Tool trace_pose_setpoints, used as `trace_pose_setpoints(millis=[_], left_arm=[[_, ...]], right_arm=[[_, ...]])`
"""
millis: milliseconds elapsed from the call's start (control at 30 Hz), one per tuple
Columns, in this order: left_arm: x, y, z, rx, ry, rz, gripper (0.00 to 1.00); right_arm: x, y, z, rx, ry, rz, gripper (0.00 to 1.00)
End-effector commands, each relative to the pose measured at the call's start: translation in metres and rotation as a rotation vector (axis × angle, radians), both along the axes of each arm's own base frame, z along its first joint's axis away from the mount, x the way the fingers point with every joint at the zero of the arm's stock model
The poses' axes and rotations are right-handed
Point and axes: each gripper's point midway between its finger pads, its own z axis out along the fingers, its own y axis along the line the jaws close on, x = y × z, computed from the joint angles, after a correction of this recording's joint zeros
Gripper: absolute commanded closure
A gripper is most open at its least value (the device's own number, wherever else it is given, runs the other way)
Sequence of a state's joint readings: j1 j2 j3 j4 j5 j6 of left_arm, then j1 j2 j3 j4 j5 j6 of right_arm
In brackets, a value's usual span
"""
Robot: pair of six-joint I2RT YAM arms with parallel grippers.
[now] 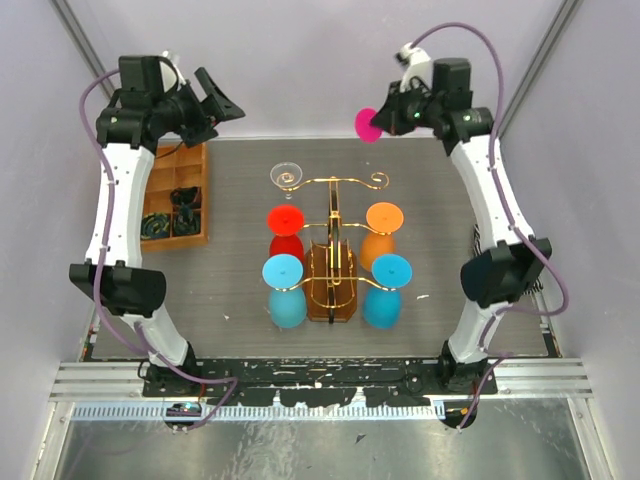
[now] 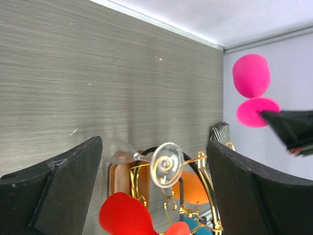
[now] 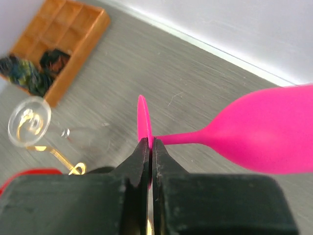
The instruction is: Take the wine glass off the wine glass rack
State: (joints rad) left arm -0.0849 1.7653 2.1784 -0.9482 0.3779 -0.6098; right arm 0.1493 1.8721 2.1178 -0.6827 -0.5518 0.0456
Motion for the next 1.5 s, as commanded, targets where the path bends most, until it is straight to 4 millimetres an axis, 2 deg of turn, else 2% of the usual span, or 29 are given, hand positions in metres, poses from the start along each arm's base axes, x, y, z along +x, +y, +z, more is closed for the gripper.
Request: trace_pose_setpoints(millis=[0, 67, 200, 333, 467, 633, 767, 1033, 1167, 1467], left_arm=[[-0.004, -0.034, 0.01, -0.072, -0.003, -0.116, 0.05], [-0.001, -0.047, 0.014, -0.123, -0.016, -0.177, 0.05], [0.004, -0.068, 0.018, -0.205, -0.044, -0.313, 0.03], [0.005, -0.079, 0.02, -0.265, -0.052, -0.394, 0.02], [-0.002, -0.084, 0.035, -0.308, -0.089, -0.44, 0.0], [-0.01, -0.085, 0.06, -0.416, -0.123, -0.486, 0.02], [-0.012, -0.085, 0.069, -0.464, -0.135, -0.498, 0.02], [-0.01, -0.087, 0.062, -0.512, -0.084, -0.486, 0.02], [-0.01, -0.089, 0.057, -0.516, -0.069, -0.498, 0.02], [-0.01, -0.091, 0.052, -0.51, -0.06, -0.498, 0.02]], right_arm=[[-0.051, 0.041, 0.069, -0.311, -0.52, 0.152, 1.0], [-0.069, 0.061, 0.082, -0.355, -0.668, 0.203, 1.0], [-0.098, 0.101, 0.1, -0.338, -0.744, 0.405, 1.0], [-0.113, 0.135, 0.099, -0.378, -0.769, 0.552, 1.0], [-0.124, 0.158, 0.091, -0.393, -0.799, 0.629, 1.0], [-0.131, 0.175, 0.083, -0.416, -0.783, 0.663, 1.0], [-0.143, 0.187, 0.078, -0.408, -0.781, 0.703, 1.0], [-0.152, 0.199, 0.074, -0.403, -0.784, 0.735, 1.0], [-0.161, 0.207, 0.079, -0.368, -0.798, 0.761, 1.0], [-0.167, 0.215, 0.076, -0.351, -0.79, 0.786, 1.0]])
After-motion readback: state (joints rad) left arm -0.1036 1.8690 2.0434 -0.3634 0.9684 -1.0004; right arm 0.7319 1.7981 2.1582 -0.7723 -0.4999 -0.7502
